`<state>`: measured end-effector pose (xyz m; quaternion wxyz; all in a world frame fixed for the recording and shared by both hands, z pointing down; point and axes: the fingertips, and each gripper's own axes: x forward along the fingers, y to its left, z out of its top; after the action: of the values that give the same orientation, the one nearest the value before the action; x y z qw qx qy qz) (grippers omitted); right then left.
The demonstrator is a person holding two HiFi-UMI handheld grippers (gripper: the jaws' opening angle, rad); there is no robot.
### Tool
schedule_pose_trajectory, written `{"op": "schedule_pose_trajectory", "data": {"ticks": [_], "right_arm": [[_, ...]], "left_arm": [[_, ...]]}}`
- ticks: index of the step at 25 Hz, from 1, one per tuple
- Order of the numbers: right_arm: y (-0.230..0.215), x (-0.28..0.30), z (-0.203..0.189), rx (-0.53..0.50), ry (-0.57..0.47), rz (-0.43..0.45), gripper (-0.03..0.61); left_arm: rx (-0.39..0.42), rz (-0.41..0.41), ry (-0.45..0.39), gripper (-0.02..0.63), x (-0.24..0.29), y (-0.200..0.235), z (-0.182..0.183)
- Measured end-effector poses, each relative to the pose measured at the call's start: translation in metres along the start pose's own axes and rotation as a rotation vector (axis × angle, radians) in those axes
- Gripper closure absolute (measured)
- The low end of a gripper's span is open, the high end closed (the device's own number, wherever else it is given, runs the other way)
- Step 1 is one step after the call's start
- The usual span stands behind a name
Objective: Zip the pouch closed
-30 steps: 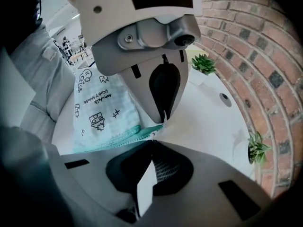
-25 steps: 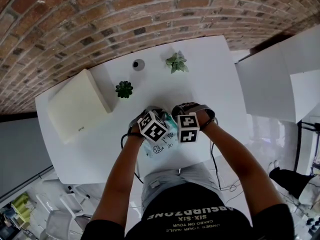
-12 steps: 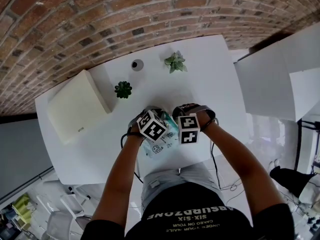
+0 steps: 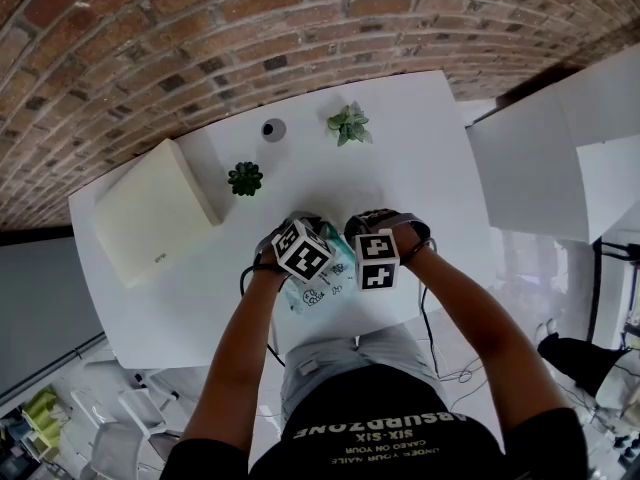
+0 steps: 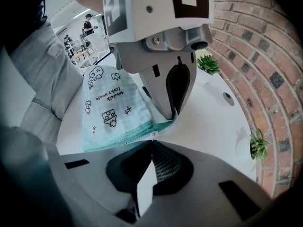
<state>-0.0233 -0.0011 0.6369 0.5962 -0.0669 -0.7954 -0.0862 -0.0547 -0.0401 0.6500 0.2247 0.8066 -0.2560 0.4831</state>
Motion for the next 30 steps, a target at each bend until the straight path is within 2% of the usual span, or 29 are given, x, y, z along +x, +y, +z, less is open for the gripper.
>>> {"op": "schedule_pose_trajectory", "data": {"ticks": [18, 23, 30], "right_arm": [[0.007, -0.002, -0.001, -0.012, -0.005, 0.017, 0.578], [0.011, -0.002, -0.002, -0.048, 0.014, 0.033, 0.578], [0.015, -0.004, -0.005, -0.02, -0.002, 0.027, 0.578]], "left_arm": [[-0.003, -0.008, 0.003, 0.586, 0.001, -0.001, 0.0], [-0.009, -0.004, 0.0, 0.586, 0.001, 0.0, 0.0], [-0.011, 0.001, 0.0, 0.586, 0.001, 0.0, 0.0]]}}
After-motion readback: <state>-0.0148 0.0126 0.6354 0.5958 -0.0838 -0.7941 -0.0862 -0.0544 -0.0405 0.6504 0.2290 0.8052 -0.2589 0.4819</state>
